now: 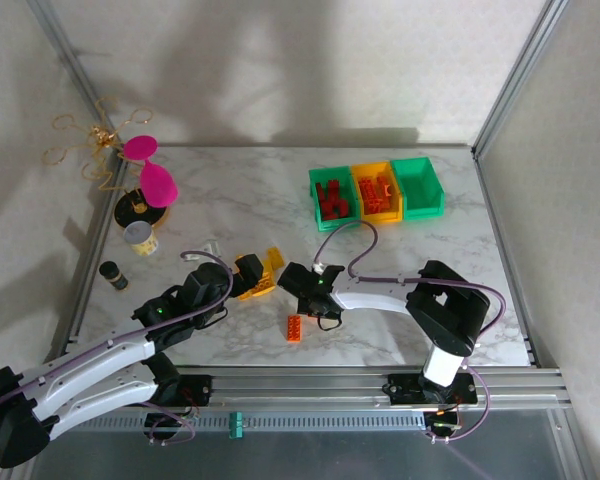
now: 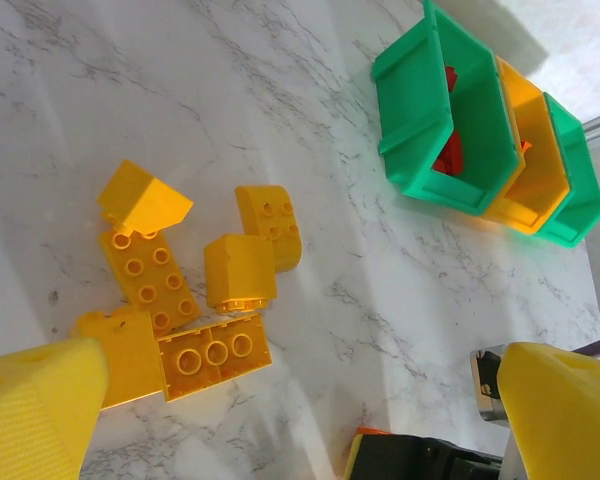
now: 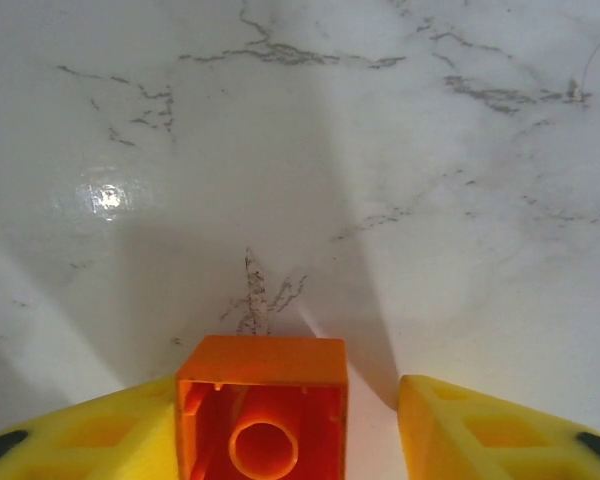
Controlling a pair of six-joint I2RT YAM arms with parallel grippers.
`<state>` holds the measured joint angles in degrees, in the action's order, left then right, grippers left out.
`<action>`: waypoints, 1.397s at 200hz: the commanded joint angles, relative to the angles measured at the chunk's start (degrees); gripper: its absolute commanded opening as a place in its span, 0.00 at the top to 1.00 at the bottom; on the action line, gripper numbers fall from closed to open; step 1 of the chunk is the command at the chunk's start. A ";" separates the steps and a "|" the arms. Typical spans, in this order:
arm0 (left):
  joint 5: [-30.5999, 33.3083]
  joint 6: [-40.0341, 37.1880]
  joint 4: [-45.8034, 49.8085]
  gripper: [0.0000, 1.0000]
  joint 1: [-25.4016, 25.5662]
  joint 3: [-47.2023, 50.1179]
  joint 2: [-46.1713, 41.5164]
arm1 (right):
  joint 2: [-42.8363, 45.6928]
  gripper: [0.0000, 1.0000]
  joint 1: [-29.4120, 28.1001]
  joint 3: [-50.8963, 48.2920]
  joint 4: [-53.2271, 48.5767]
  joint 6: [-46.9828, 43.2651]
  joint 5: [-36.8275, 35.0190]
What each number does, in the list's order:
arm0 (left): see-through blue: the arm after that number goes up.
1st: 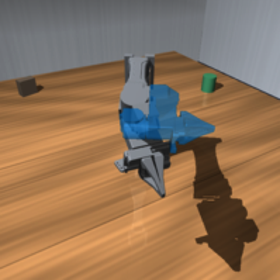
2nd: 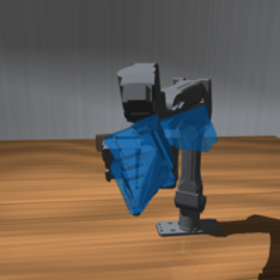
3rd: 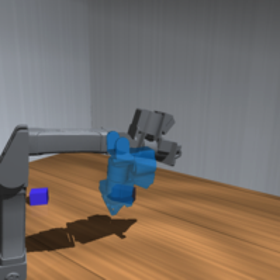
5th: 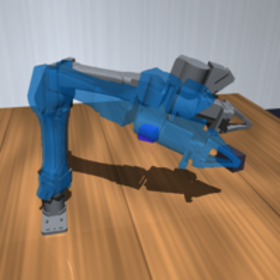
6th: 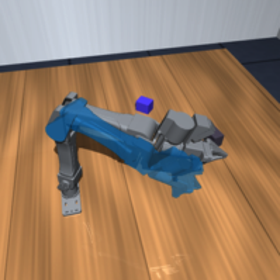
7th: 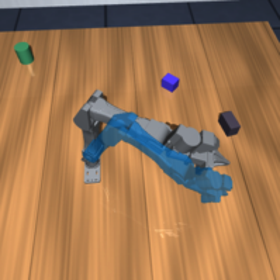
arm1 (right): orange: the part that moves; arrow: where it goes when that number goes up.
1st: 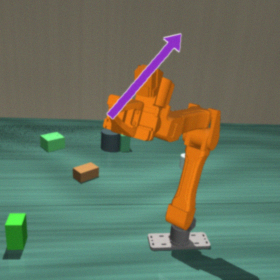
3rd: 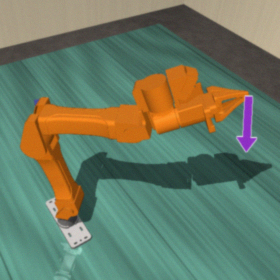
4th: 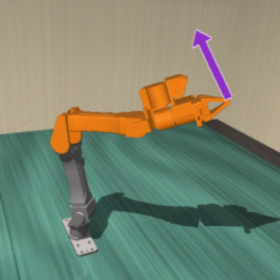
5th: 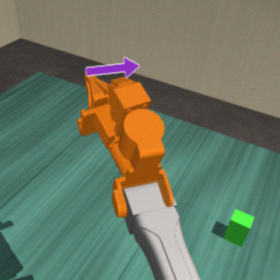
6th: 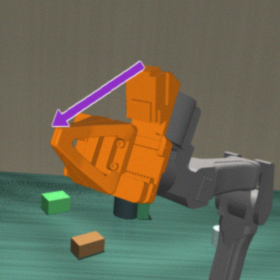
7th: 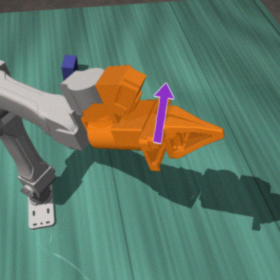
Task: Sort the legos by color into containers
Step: Pick up the lego from the bottom-center of the table, then place the lego in the container.
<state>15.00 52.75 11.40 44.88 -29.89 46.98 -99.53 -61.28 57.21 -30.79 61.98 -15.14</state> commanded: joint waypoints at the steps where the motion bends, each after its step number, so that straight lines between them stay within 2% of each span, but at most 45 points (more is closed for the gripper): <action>1: 0.82 -0.38 0.10 0.00 -0.50 -0.61 0.43 | 0.41 0.53 -0.76 -0.51 0.86 -0.76 -0.39; 36: -0.21 -0.34 -0.84 0.00 -0.50 -0.52 0.45 | 3.53 0.65 0.18 -0.26 2.03 -3.01 -1.80; 72: -1.60 -1.07 -2.98 0.00 -0.50 -1.43 1.92 | 7.70 0.71 4.40 0.03 2.07 -6.35 -3.55; 104: -2.78 -2.29 -5.15 0.00 -0.49 -3.65 5.80 | 12.66 0.72 12.91 2.44 0.96 -11.35 -9.03; 126: -3.71 -3.56 -6.86 0.00 -0.53 -5.94 9.16 | 14.70 0.71 20.92 4.17 4.35 -16.77 -10.71; 162: -4.92 -5.24 -9.79 0.00 -0.50 -9.74 14.24 | 9.17 0.71 33.38 10.89 9.90 -24.67 -12.79; 193: -5.95 -6.24 -10.70 0.00 -0.48 -13.26 18.22 | -2.24 0.71 39.42 21.26 12.13 -30.82 -11.31; 204: -5.87 -6.51 -10.99 0.00 -0.50 -14.01 18.89 | -5.84 0.71 41.29 23.80 14.39 -32.75 -8.69; 221: -5.63 -6.77 -11.33 0.00 -0.50 -14.73 19.29 | -11.10 0.68 42.94 27.98 16.09 -35.30 -6.22; 246: -5.38 -6.96 -11.16 0.00 -0.50 -15.37 19.20 | -17.00 0.54 44.11 34.06 14.40 -37.37 -6.18; 279: -4.55 -6.72 -10.39 0.00 -0.50 -14.56 18.15 | -13.22 0.42 43.73 30.88 16.57 -37.21 -2.01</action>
<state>10.02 46.87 1.06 44.77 -43.72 66.08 -117.12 -16.97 89.12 -16.58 26.17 -20.84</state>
